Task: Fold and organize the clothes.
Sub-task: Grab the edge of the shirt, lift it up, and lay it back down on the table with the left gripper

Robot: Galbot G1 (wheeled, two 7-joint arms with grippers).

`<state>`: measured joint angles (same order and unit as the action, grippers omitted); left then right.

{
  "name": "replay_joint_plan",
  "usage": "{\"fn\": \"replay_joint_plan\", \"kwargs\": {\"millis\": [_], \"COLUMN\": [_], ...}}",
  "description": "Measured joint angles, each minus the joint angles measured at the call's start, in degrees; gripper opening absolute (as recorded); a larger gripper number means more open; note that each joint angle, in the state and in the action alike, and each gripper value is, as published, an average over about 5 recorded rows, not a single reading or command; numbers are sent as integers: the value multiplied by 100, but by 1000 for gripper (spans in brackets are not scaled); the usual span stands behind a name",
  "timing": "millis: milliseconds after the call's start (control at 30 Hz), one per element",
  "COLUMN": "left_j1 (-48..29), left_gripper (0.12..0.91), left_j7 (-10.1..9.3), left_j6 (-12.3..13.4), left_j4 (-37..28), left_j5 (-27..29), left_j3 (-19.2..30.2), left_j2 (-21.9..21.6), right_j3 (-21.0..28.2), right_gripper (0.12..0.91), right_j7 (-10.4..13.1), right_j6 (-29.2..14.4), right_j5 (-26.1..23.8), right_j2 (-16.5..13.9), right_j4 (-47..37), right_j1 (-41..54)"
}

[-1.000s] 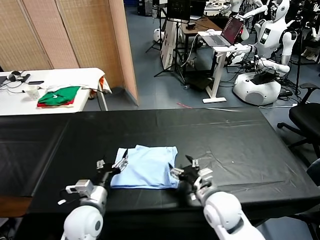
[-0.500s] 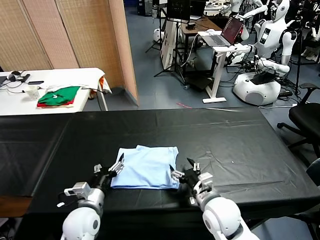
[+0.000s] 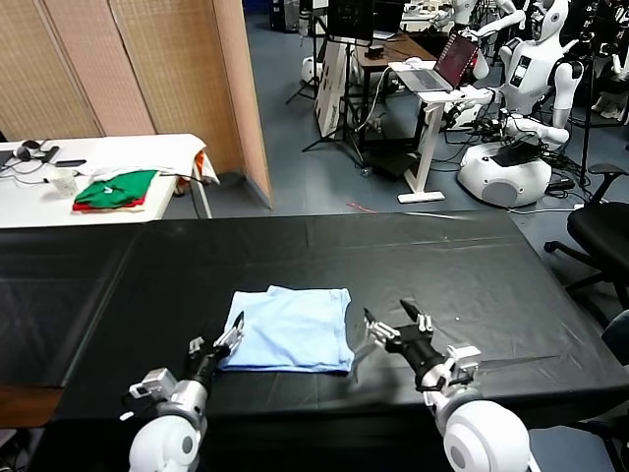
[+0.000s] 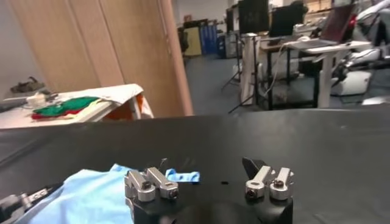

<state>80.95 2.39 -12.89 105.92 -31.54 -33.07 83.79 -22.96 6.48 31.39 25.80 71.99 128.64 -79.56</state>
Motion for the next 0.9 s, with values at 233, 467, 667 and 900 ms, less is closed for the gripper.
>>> {"fn": "replay_joint_plan", "kwargs": {"millis": [233, 467, 667, 900], "left_j1": [83, 70, -15, 37], "left_gripper": [609, 205, 179, 179], "left_j7": [61, 68, -49, -205], "left_j6": [24, -74, -151, -23], "left_j4": [15, 89, 291, 586], "left_j5": [81, 30, 321, 1130], "left_j3": [81, 180, 181, -88], "left_j2": [42, 53, -12, -511], "right_j3": [-39, -62, -135, -263], "right_gripper": [907, 907, 907, 907], "right_j7": [3, 2, 4, 27], "right_j6": [4, 2, -7, -4], "right_j5": [0, 0, -2, -7], "right_j2": [25, 85, 107, 48], "right_j4": [4, 23, 13, -37], "right_j1": [5, 15, 5, -46]}}
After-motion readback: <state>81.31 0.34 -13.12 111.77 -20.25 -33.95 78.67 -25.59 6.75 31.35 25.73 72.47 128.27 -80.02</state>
